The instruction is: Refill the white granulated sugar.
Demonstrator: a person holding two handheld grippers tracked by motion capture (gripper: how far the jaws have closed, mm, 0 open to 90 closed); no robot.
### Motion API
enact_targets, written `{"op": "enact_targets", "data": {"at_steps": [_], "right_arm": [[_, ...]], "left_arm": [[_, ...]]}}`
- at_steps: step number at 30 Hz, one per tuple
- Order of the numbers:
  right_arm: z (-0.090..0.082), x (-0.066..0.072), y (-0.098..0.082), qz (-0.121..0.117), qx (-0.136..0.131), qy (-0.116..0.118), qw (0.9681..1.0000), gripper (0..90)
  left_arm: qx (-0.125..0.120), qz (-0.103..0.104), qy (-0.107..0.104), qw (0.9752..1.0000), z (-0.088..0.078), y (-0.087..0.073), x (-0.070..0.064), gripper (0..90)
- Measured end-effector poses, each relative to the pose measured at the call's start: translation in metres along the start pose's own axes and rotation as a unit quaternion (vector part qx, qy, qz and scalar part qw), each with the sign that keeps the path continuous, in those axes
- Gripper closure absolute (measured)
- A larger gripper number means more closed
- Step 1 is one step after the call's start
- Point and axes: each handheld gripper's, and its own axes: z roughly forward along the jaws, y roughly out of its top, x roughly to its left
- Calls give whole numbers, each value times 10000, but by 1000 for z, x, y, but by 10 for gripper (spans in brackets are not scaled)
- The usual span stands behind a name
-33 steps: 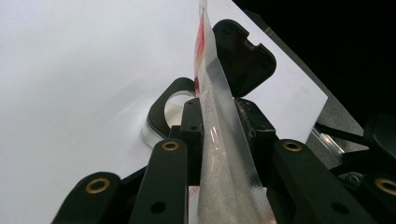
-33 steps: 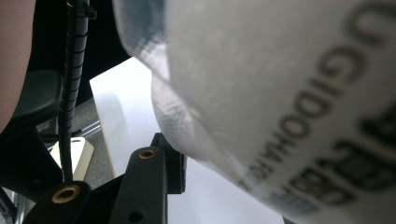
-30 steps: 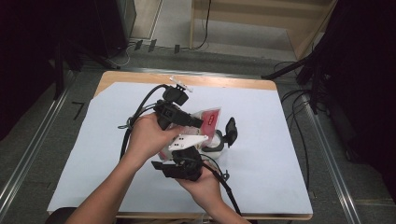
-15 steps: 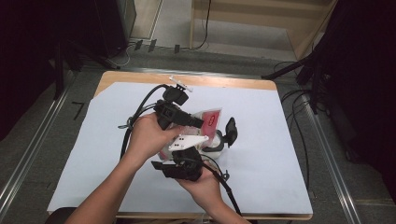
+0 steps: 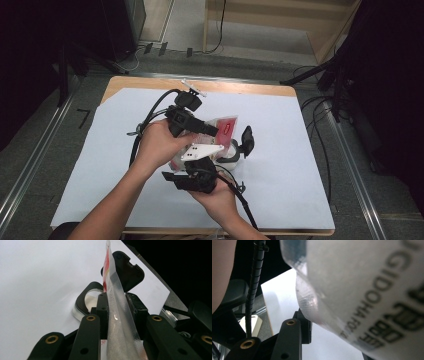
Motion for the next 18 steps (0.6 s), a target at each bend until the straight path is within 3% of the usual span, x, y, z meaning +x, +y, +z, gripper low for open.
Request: {"op": "enact_targets", "data": {"at_steps": [7,14,18], "right_arm": [[-2,-2,4,-16,-47,-88,9999,638],[-3,-4,4,-35,-147,-253,9996,638],[-3,-6,3,-3,-134,-242,9996,638]], "left_arm": [[-19,6,-45,10000,-1,6,0,750],[-215,-34,-171,9996,-1,8,-2,752],[-179,-36,-159,9997,2,9,0,753]]}}
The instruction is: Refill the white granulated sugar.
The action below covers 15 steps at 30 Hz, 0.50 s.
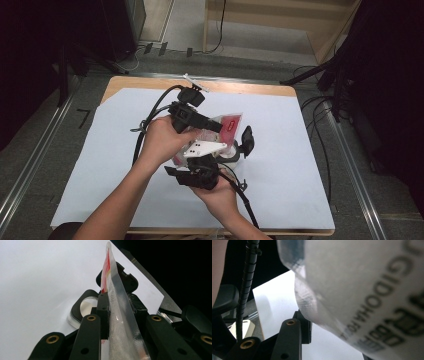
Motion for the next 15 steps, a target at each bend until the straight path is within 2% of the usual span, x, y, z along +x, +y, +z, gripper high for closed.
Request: {"op": "enact_targets", "data": {"at_steps": [3,4,5,6,8,10,15], "right_arm": [[0,-1,0,13,16,14,10000,637],[1,-1,-1,12,27,10,10000,638],[1,-1,-1,12,27,10,10000,638],[1,0,-1,-27,46,-17,10000,638],[2,1,-1,-71,60,-47,9999,638],[4,2,-2,-186,58,-66,9998,637],[7,1,-5,-147,82,-48,9998,637]], "left_arm": [[10,-5,2,10000,1,0,0,752],[2,87,42,10000,0,-1,0,751],[2,87,42,10000,0,-1,0,748],[-59,215,84,9997,-1,-4,-2,749],[-118,237,70,9996,-3,-7,-1,751],[-114,184,106,9997,-3,-8,1,757],[-55,152,74,9998,1,-9,5,761]]}}
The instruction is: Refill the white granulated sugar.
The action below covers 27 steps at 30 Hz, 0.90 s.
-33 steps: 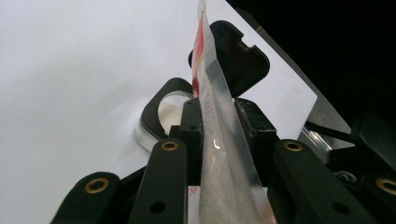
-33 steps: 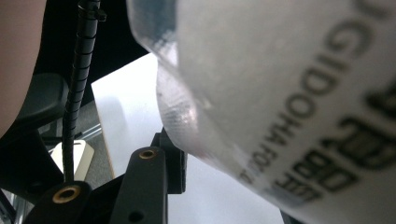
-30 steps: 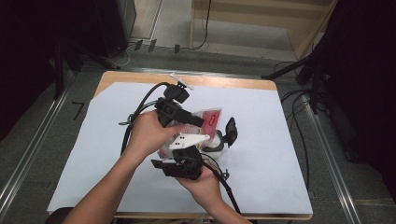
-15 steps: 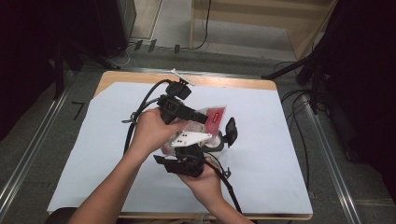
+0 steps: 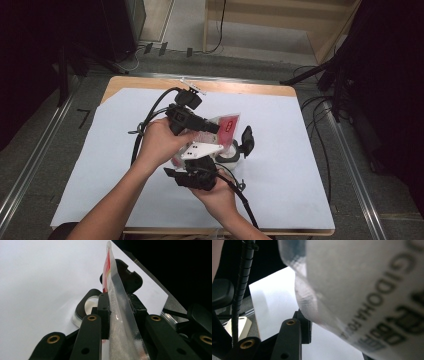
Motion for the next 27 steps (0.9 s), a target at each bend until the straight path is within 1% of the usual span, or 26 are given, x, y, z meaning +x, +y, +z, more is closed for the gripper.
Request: {"op": "enact_targets", "data": {"at_steps": [5,8,10,11,12,13,18,22,24,25,27], "right_arm": [[0,0,-1,13,-12,-26,10000,636],[0,0,-1,55,-30,-3,10000,637],[-1,0,-1,66,-43,3,10000,636],[-1,-1,0,89,-51,0,9999,636],[-1,-1,0,119,-59,9,9999,636],[-1,-2,1,120,-59,10,9999,635],[-1,-3,1,113,-58,-6,9999,636],[-2,-4,2,161,-82,8,9998,637],[-3,-4,2,208,-93,39,9997,637],[-4,-4,2,204,-87,30,9997,637],[-5,-4,2,198,-79,28,9998,637]], "left_arm": [[-15,16,2,10000,0,0,0,771],[-33,-23,36,10000,0,1,-2,768],[1,1,44,10000,1,2,-2,766],[62,-5,49,10000,1,5,0,766],[64,-37,36,10000,2,6,1,766],[67,-24,33,10000,2,7,2,766],[76,-26,1,10000,3,7,1,766],[135,-14,37,9999,4,11,1,764],[186,-19,28,9998,4,12,1,763],[227,-38,-13,9997,5,13,0,761],[222,-50,-6,9997,5,13,1,761]]}}
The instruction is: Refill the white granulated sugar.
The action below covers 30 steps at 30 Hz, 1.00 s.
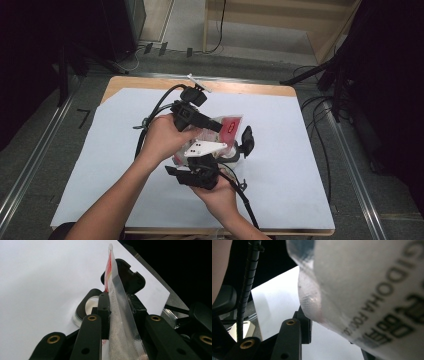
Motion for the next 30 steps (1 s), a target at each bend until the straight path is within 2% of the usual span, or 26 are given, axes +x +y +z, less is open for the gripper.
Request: {"op": "enact_targets", "data": {"at_steps": [1,8,9,11,13,15,22,30], "right_arm": [[0,0,0,1,3,10,10000,637],[3,1,3,4,30,30,10000,638],[4,2,2,-45,63,-8,10000,637],[4,3,2,-129,87,-55,9999,637],[5,7,2,-315,106,-115,9994,647],[5,8,3,-375,129,-140,9991,652],[4,5,2,-286,95,-91,9995,669],[3,3,2,-180,63,-13,9998,685]], "left_arm": [[18,-53,-1,10000,0,0,0,761],[56,-85,-49,9999,-2,-1,5,776],[33,-28,-30,10000,-3,-3,5,781],[5,-51,-23,10000,-4,-4,4,781],[24,-51,-4,10000,-6,-4,4,781],[-12,-54,23,10000,-7,-4,4,780],[-58,23,82,9999,-6,-5,2,779],[-124,-39,64,9999,-5,-6,0,773]]}}
